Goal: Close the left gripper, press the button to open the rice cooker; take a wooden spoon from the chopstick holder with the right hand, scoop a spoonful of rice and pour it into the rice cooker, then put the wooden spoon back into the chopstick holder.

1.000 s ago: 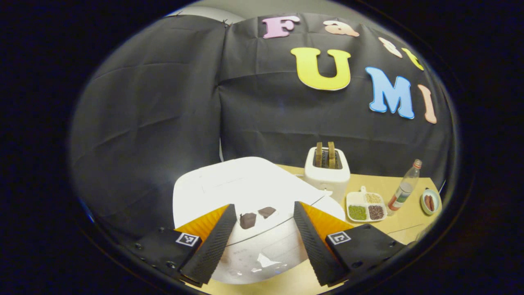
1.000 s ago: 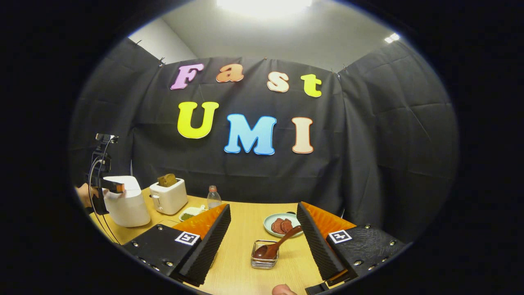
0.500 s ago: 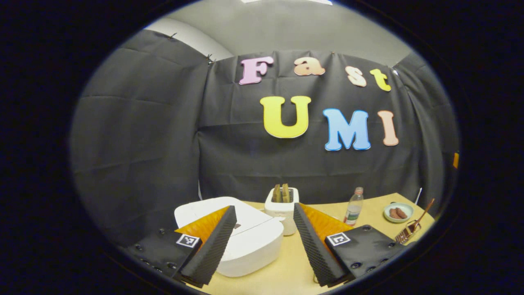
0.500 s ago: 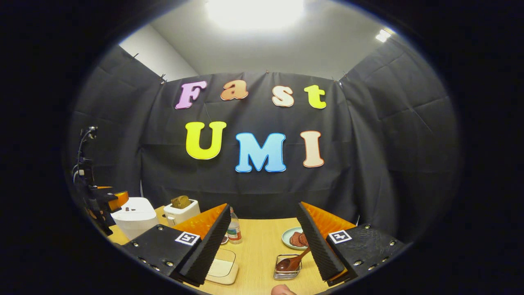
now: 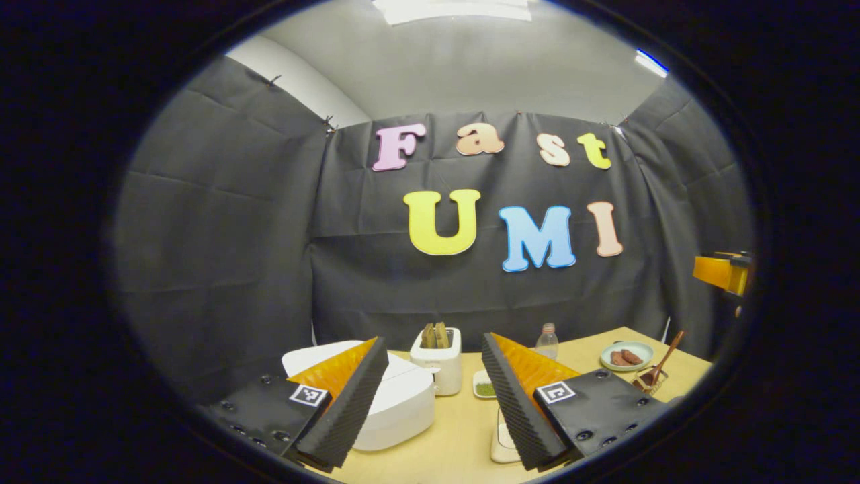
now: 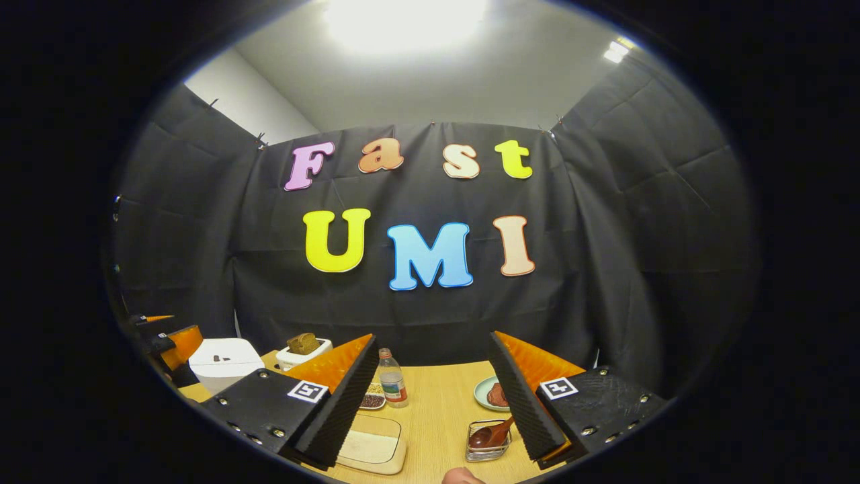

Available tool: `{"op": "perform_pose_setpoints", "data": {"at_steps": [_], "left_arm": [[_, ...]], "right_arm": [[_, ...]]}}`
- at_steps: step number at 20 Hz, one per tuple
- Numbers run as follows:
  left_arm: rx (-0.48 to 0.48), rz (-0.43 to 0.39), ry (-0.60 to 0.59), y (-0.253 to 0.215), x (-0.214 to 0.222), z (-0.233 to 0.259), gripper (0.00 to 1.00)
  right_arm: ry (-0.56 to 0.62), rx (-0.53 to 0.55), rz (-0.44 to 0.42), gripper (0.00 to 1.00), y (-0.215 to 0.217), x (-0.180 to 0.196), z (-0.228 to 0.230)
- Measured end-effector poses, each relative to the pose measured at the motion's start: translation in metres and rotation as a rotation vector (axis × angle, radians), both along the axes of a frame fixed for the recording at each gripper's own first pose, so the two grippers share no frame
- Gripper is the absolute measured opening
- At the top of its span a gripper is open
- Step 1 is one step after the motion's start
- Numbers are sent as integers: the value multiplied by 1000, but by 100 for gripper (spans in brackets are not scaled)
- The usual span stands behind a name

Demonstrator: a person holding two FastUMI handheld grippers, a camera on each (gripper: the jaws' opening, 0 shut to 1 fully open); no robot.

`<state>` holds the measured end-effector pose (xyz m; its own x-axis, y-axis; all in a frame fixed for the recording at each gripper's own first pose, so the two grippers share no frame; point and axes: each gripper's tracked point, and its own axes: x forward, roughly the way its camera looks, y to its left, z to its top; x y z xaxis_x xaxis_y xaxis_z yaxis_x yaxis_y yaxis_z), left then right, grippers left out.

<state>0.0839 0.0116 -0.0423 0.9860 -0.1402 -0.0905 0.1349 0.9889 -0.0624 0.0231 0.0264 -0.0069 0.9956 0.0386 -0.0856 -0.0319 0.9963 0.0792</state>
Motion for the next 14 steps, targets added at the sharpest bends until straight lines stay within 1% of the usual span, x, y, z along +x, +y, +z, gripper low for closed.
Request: {"op": "perform_pose_setpoints", "data": {"at_steps": [1,2,3,7,9,10,11,14], "left_arm": [[1,4,-4,1,1,2,97],[-3,5,-9,3,0,5,95],[-11,7,-13,6,-1,7,97],[-8,13,-25,7,-4,13,97],[-9,17,-54,6,-6,23,99],[-13,9,-61,3,-7,24,95],[-11,0,-58,1,-8,24,97],[-1,-6,-69,1,-6,30,97]], "right_arm": [[-4,-6,3,99,2,-2,1],[-9,-14,9,98,4,-2,2],[-13,-21,12,98,8,-3,3],[-32,-61,29,98,16,-3,8],[-31,-72,48,98,24,0,9],[-27,-79,44,98,26,3,9],[-32,-75,42,98,27,4,11],[-34,-60,44,98,37,7,11]]}}
